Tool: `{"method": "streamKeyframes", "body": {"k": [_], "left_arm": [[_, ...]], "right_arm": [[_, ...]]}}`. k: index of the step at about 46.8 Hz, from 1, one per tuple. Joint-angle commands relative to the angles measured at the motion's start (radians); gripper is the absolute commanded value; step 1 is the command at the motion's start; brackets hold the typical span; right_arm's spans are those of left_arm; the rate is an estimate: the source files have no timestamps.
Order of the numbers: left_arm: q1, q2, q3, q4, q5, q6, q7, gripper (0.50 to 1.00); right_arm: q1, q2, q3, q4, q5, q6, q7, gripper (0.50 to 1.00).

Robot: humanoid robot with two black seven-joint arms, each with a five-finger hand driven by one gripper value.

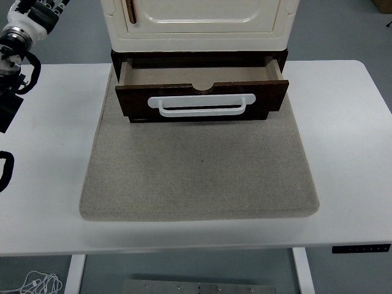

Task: Open the drawer under the combination cabinet

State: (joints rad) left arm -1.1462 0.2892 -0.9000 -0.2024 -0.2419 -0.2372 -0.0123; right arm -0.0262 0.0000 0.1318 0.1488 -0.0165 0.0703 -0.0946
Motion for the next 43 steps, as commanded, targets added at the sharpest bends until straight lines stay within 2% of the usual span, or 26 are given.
{"method": "streamKeyframes", "body": {"k": [1, 17, 43], "left_arm": [[0.003, -0.013, 0.000, 0.000, 0.000, -0.001, 0.000, 1.000], [0.025, -0.050, 0.000, -0.002, -0.002, 0.001, -0.014, 1.000], [0.046, -0.058, -0.002, -0.006, -0.002, 0.001, -0.020, 1.000]], "right_arm": [[0.000, 0.000, 0.000, 0.000, 0.001, 0.000, 0.000, 0.928], [0.000, 0.000, 0.000, 0.000, -0.002, 0.000, 0.001, 0.928], [-0.003, 0.000, 0.002, -0.002, 0.001, -0.001, -0.005, 0.926]]}}
